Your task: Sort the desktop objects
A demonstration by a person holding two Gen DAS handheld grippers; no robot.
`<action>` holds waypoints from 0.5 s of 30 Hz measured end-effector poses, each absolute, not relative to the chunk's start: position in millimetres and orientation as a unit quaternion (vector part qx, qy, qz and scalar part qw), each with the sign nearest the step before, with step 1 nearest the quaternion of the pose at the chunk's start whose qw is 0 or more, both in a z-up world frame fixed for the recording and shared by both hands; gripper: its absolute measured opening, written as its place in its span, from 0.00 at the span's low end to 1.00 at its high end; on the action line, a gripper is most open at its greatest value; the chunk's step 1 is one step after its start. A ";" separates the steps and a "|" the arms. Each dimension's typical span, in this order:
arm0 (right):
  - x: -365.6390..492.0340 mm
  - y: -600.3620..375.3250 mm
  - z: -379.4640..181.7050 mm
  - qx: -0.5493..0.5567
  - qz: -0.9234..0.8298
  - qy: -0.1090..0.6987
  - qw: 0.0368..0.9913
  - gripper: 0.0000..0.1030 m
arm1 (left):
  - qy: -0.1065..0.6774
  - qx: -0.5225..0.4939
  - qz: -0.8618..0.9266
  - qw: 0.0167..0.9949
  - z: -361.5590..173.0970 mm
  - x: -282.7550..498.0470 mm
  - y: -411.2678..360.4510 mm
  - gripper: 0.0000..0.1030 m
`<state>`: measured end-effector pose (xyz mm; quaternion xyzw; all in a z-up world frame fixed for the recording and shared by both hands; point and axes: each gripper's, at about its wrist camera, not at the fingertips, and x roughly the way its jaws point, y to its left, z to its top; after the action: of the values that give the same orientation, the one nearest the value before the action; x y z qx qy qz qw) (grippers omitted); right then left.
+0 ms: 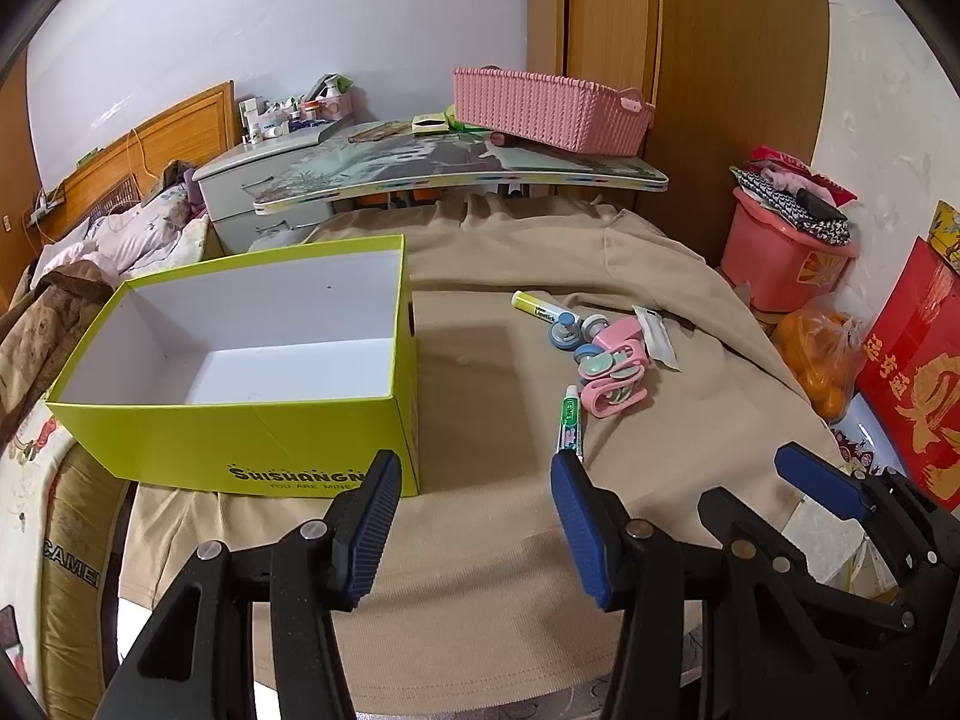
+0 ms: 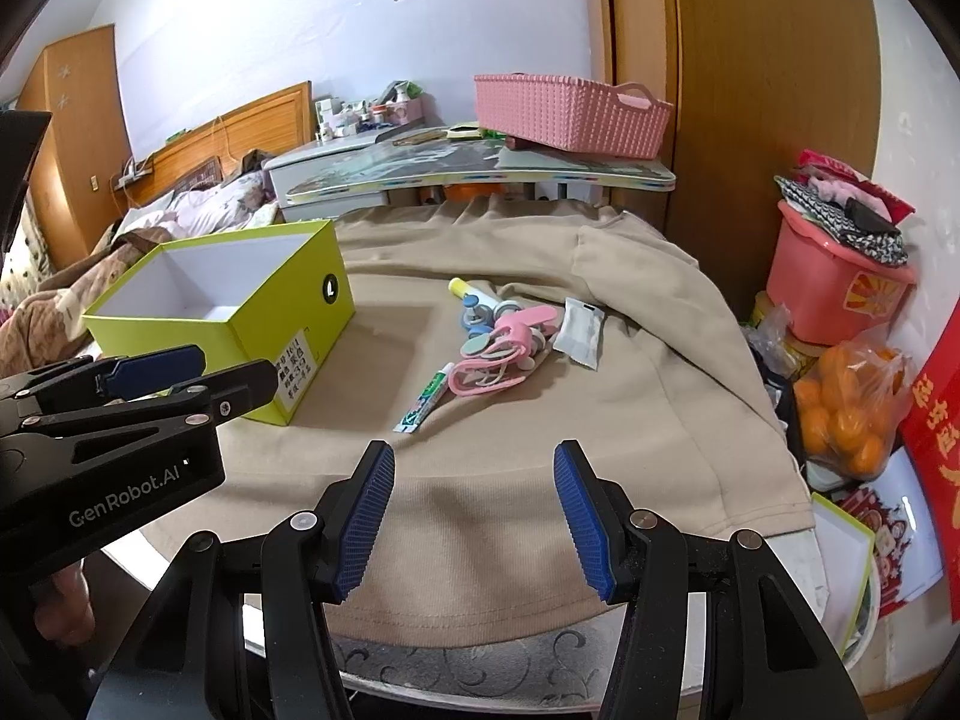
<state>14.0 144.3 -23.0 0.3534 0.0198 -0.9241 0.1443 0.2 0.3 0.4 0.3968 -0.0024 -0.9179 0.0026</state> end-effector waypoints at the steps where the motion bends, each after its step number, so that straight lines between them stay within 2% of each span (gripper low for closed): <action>1: 13.8 144.4 -23.0 0.353 -0.924 0.019 0.144 0.56 | -0.004 0.396 -0.918 0.004 0.8 0.4 0.5 0.51; 15: 12.8 139.7 -18.9 0.350 -0.925 0.017 0.150 0.56 | -0.014 0.389 -0.921 0.011 9.8 5.2 -1.6 0.51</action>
<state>12.8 139.7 -18.9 0.3497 0.0171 -0.9246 0.1499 5.2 -1.6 9.8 0.3892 -0.0135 -0.9210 0.0113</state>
